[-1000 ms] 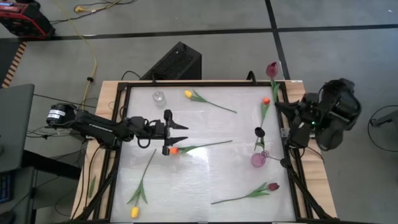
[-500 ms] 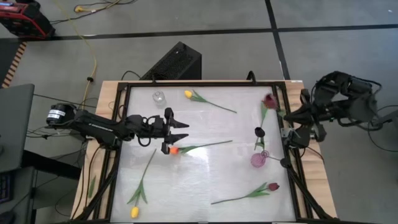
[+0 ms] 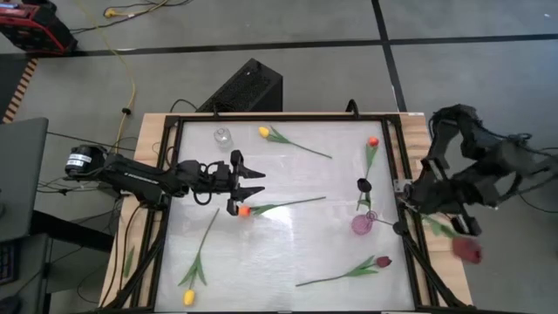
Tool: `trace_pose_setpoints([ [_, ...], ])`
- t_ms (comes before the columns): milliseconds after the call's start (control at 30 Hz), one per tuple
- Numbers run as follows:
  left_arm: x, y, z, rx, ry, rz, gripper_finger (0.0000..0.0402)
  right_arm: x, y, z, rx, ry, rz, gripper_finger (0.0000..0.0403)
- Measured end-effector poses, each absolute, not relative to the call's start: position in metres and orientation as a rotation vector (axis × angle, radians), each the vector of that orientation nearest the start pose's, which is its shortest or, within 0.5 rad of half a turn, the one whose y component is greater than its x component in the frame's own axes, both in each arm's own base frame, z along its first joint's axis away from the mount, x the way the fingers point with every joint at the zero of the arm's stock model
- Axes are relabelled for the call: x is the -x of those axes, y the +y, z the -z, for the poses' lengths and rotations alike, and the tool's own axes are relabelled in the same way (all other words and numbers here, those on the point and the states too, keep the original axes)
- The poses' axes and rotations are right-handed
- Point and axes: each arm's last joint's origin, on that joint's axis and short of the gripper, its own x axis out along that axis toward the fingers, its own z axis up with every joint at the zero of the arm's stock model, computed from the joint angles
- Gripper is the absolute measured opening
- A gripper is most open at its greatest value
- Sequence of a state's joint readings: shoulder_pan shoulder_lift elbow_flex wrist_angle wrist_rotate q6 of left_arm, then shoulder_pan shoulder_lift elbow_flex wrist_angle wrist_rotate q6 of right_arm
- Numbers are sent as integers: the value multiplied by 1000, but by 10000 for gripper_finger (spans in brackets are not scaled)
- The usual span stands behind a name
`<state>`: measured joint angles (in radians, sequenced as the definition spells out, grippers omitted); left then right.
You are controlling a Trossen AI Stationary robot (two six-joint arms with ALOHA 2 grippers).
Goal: Sort flowers into vase by color
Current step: Put the left dark red flower into the pink vase
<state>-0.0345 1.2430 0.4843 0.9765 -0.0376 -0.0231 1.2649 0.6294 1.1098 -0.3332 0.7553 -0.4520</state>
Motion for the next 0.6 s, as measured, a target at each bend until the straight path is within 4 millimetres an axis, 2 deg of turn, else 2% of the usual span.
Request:
trace_pose_setpoints([
  [100, -249, -8, -248, 31, -200, 0, 164, -42, 62, -427, 289, -286, -424, 17],
  [267, -250, -8, -241, 51, -131, 3, 164, -37, 37, -393, 93, -403, -298, 17],
  [600, -251, -10, -231, 25, -30, 11, 164, -45, 34, -307, -104, -511, -106, 17],
])
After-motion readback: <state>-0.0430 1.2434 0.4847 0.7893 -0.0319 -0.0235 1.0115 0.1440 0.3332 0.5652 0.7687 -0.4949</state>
